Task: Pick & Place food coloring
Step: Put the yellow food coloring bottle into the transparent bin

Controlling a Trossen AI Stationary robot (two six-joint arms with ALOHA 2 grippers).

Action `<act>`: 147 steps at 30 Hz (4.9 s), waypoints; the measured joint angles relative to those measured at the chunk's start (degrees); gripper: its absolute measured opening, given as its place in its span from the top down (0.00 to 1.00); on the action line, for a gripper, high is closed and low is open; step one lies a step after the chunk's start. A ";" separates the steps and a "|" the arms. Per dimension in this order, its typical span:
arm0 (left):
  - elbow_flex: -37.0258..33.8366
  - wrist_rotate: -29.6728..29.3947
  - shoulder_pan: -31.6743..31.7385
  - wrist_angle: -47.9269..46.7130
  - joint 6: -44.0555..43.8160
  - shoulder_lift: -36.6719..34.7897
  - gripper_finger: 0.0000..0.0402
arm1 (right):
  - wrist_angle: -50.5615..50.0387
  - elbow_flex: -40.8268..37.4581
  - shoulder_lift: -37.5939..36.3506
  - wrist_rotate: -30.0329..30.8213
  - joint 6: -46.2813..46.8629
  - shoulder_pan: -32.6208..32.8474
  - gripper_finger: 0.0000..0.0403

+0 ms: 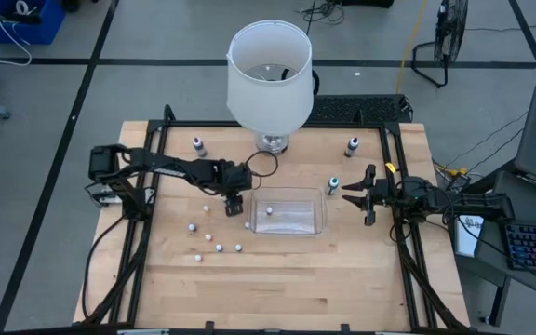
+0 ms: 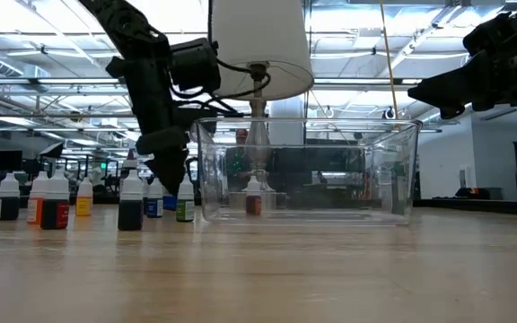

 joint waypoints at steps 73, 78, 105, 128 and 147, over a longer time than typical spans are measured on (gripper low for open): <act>50.72 -4.50 -10.93 -25.77 17.34 5.56 0.84 | -0.12 -0.01 0.02 0.00 0.00 0.00 0.72; 66.61 -4.76 -10.79 -33.07 21.88 15.52 0.84 | -0.07 0.00 0.06 -0.02 0.00 0.00 0.72; 54.22 12.11 -7.05 -17.87 22.02 32.13 0.83 | -0.02 0.00 0.05 0.00 0.00 0.00 0.72; 51.62 12.42 -7.01 -15.89 19.63 31.96 0.82 | -0.02 0.00 0.07 0.00 0.00 0.00 0.72; 47.59 11.75 -7.10 -11.81 18.13 31.83 0.65 | -0.02 0.00 0.07 -0.01 0.00 0.00 0.72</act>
